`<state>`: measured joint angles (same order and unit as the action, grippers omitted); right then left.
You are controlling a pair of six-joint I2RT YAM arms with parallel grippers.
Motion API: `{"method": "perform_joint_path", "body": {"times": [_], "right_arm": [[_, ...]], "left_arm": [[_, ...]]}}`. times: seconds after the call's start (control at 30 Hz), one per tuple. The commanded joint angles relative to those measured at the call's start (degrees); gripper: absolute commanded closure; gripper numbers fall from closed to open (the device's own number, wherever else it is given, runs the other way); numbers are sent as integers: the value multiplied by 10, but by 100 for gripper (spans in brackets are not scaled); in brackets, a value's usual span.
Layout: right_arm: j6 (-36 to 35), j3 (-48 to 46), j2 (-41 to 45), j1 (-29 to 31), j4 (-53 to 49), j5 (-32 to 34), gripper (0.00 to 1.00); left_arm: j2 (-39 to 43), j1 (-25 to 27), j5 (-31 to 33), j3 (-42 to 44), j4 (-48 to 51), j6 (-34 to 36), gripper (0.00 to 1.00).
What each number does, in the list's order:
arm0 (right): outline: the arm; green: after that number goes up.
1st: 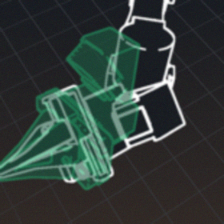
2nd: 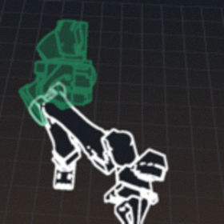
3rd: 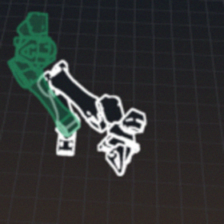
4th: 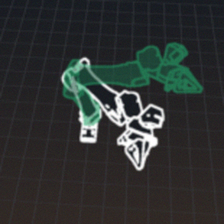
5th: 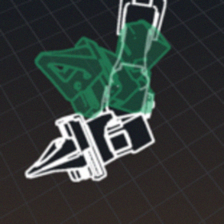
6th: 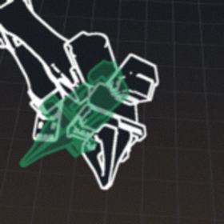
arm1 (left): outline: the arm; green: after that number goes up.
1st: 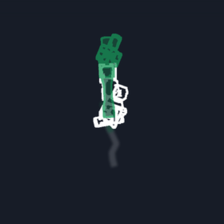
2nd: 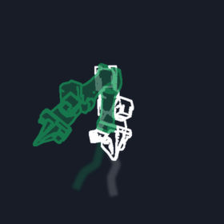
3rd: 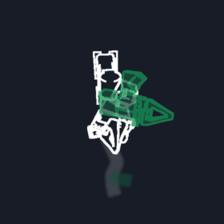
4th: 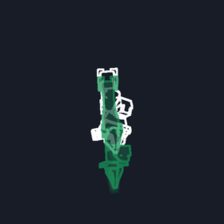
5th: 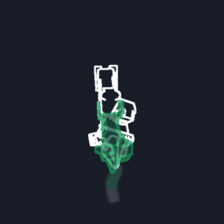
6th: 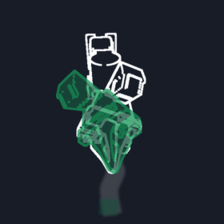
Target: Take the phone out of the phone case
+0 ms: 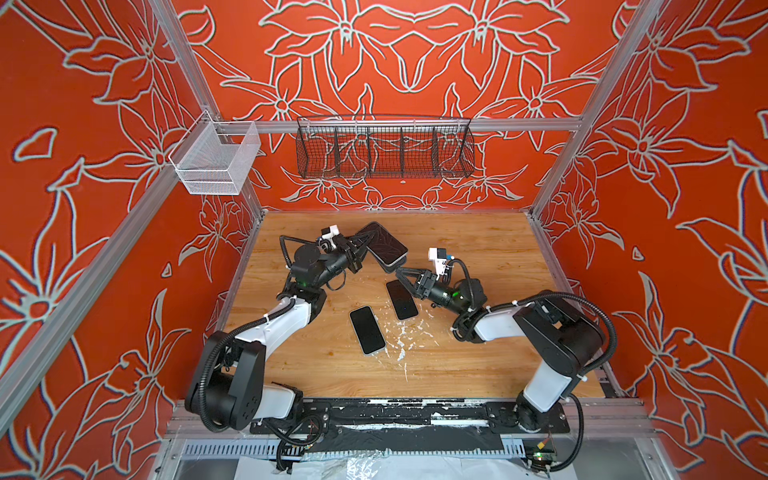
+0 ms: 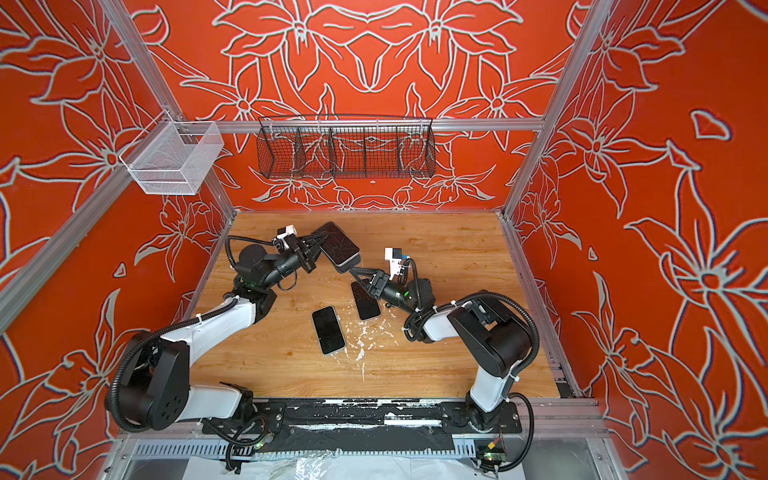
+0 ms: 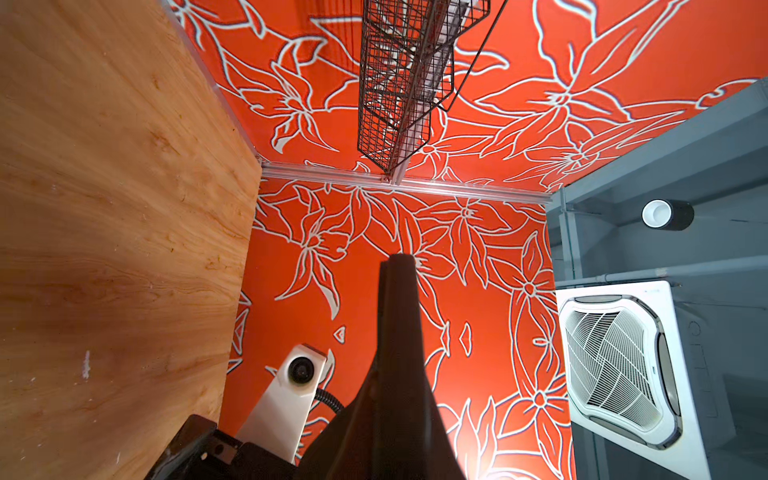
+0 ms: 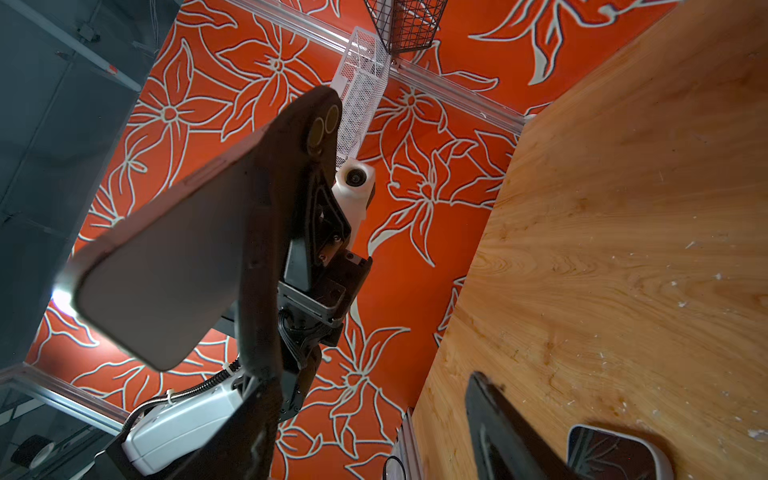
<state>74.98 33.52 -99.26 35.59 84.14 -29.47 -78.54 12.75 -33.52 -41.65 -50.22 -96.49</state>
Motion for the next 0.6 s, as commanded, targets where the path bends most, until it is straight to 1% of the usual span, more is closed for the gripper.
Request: {"method": "perform_joint_path", "body": {"times": [0.0, 0.17, 0.43, 0.57], "right_arm": [[-4, -8, -8, -8, -34, 10, 29], [-5, -6, -6, -11, -34, 3, 29], [-7, 9, 9, -15, -35, -26, 29], [-4, 20, 15, -17, -35, -40, 29]], "left_arm": [[32, 9, -38, -26, -62, -24, 100], [33, 9, -46, -27, -51, -9, 100], [42, 10, -59, -26, 8, 58, 100], [43, 10, -62, -26, 22, 72, 100]]}}
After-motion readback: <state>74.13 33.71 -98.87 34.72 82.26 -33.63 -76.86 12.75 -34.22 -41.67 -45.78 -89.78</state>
